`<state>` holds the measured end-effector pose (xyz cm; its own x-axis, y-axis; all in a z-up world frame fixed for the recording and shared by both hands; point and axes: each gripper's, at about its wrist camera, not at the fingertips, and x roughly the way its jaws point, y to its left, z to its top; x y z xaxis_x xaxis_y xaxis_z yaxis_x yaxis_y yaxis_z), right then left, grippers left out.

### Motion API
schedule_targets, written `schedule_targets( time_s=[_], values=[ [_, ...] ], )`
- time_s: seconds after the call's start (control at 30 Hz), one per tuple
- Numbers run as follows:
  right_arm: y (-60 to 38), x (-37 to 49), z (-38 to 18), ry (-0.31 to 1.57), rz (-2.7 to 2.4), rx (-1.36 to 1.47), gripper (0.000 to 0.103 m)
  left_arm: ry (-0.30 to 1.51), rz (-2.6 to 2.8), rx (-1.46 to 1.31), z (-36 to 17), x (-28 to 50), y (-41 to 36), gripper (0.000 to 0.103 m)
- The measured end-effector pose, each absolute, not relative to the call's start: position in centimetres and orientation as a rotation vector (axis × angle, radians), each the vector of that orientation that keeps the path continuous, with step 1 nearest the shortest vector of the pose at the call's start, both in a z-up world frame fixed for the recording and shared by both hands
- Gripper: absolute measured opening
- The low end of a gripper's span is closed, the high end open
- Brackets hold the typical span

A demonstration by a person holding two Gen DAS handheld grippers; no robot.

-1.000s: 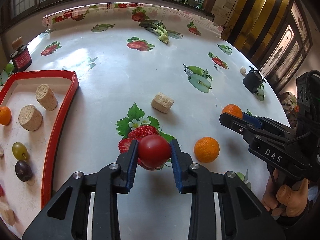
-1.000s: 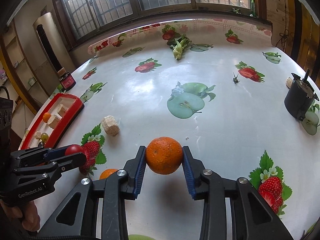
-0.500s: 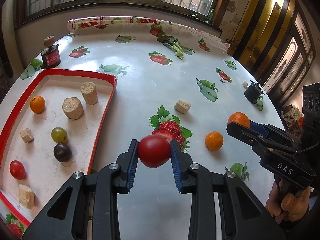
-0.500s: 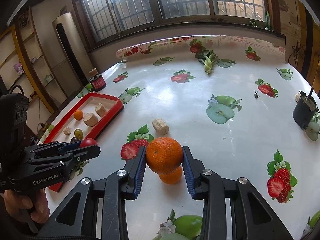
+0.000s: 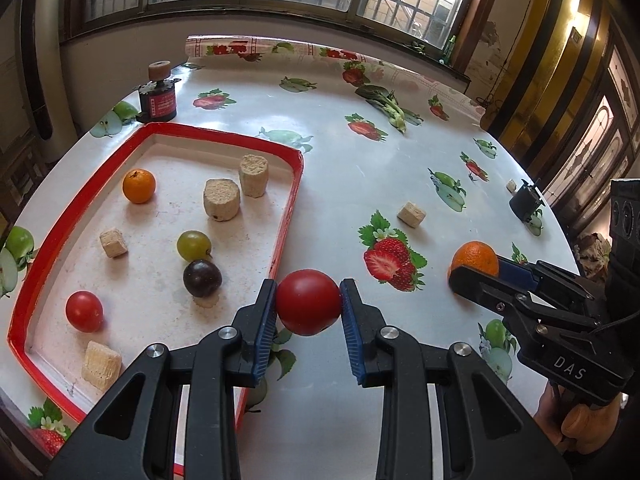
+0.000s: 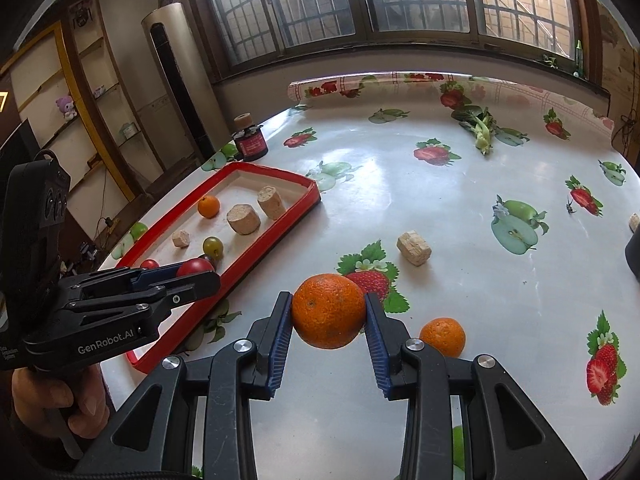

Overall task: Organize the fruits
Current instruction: 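Carry the red tomato and orange over the red tray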

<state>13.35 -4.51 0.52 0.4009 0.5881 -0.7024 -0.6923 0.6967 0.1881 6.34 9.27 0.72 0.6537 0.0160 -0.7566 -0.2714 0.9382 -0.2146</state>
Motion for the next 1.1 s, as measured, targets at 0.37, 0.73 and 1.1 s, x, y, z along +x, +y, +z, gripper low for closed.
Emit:
schedule_targets(
  time_s=[0.37, 0.73, 1.1],
  values=[
    [-1.2, 12.1, 0.4, 0.834, 0.869, -0.182, 0.036, 0.841, 0.216, -0.352, 0.6, 4.8, 11.8, 0.029],
    [2.0, 11.9, 0.2, 0.840, 0.915, -0.212, 0.036, 0.840, 0.254, -0.381, 0.1, 3.7, 14.2, 0.029],
    [5.9, 12.7, -0.6, 0.860, 0.957, -0.241, 0.036, 0.838, 0.323, -0.425, -0.4, 2.4, 18.3, 0.029]
  ],
)
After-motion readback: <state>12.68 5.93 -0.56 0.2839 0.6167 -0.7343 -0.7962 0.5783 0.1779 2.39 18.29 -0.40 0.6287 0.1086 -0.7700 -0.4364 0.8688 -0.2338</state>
